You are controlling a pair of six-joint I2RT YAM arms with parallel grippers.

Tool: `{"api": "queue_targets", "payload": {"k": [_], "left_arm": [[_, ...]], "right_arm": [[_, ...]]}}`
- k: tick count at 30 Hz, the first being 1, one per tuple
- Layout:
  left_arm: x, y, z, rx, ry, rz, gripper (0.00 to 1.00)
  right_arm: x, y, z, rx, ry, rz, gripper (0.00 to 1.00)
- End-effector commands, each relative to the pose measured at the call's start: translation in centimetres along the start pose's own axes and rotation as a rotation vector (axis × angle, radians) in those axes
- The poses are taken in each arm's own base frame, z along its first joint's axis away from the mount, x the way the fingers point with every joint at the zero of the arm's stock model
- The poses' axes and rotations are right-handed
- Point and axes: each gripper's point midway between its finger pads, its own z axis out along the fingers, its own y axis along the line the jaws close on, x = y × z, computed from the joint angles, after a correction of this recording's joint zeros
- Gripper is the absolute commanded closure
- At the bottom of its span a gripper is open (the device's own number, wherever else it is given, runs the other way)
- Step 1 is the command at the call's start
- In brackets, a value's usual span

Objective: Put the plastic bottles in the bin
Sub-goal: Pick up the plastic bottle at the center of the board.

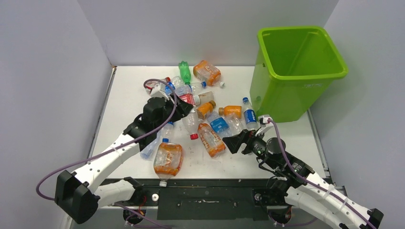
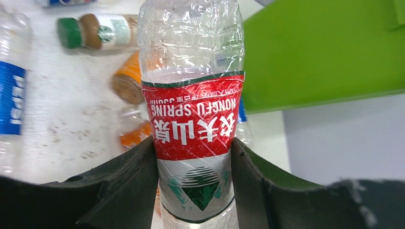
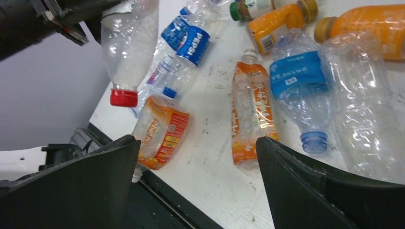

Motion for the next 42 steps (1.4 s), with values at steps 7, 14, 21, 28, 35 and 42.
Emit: {"api": "queue_targets", "payload": {"k": [7, 14, 21, 28, 35, 42], "left_arm": [[-2.3, -8.5, -6.4, 0.466, -0.167, -0.302, 0.9], [-2.4, -9.2, -8.9, 0.579, -0.253, -0.407, 0.9], [-2.6, -9.6, -9.7, 0.625, -0.282, -0.46, 0.9], [-3.2, -9.5, -10.4, 0.628, -0.322, -0.469, 0.9], [-3.1, -9.1, -10.8, 0.63, -0.327, -0.474, 0.9], [-2.7, -9.0, -11.1, 0.636, -0.321, -0.475, 0.91]], "right_arm": [[-4.1, 6.9, 0.7, -0.3, -0.154, 0.1, 0.03], [-4.1, 8.7, 1.2, -0.363, -0.195, 0.139, 0.04], [-3.2, 11.8, 1.2, -0.382, -0.216, 0.073, 0.04], [-2.6, 13.1, 0.2, -0.394, -0.273, 0.063, 0.05], [-1.6, 13.9, 0.8, -0.377, -0.261, 0.04, 0.05], [-2.9, 14.1, 1.4, -0.334, -0.305, 0.053, 0.11]]}}
